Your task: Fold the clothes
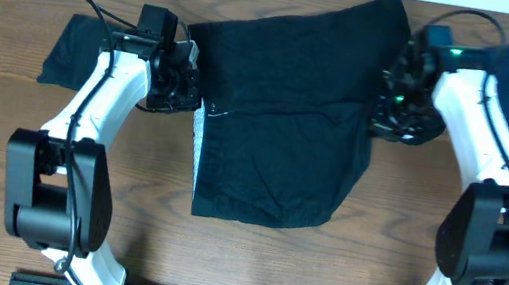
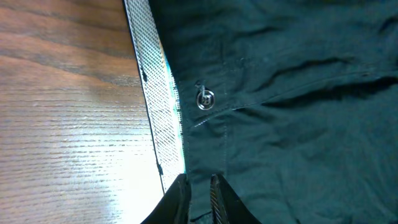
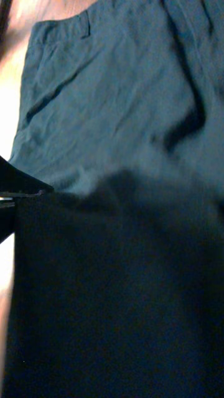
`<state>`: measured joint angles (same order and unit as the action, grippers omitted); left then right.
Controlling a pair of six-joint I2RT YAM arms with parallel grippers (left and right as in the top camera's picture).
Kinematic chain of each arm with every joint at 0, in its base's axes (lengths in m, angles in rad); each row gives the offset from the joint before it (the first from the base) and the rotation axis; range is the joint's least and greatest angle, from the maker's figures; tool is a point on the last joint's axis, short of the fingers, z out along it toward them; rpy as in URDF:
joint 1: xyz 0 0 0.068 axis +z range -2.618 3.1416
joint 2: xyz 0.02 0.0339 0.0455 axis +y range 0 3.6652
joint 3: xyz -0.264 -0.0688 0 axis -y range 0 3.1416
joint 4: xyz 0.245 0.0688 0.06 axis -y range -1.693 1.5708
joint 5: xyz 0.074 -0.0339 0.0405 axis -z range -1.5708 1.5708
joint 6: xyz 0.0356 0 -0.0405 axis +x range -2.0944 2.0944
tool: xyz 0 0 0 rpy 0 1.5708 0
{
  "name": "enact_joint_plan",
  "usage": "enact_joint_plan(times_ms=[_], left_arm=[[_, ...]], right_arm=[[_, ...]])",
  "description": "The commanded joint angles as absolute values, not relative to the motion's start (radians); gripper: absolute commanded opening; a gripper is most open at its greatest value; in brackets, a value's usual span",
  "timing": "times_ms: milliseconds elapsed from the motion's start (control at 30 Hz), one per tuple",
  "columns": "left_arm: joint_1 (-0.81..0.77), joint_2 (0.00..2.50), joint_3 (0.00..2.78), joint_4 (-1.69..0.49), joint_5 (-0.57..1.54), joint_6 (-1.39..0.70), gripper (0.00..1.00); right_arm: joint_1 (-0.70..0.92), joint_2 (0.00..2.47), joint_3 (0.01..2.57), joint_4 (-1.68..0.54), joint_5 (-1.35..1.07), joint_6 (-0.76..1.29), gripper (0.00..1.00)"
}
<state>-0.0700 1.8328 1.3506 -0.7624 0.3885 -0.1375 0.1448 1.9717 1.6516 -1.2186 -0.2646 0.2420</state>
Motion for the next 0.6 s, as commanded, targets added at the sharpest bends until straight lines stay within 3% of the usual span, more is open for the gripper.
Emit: enact_joint_plan(times_ms=[0,333,567], left_arm=[[-0.068,1.784,1.346,-0.772,0.381,-0.133,0.14],[-0.068,1.777,1.346,-0.781,0.381,-0.132,0.15],[-0.068,1.777,1.346,-0.784,0.380,-0.132,0.15]], right_arm=[[0.215,1.958,1.674,-1.165,-0.253,0.270,0.01],[0.342,2.022,1.674,-0.831,-0.250,0.276,0.01],[0.379,2.107,1.674,-0.725,-0.250,0.276,0.01]])
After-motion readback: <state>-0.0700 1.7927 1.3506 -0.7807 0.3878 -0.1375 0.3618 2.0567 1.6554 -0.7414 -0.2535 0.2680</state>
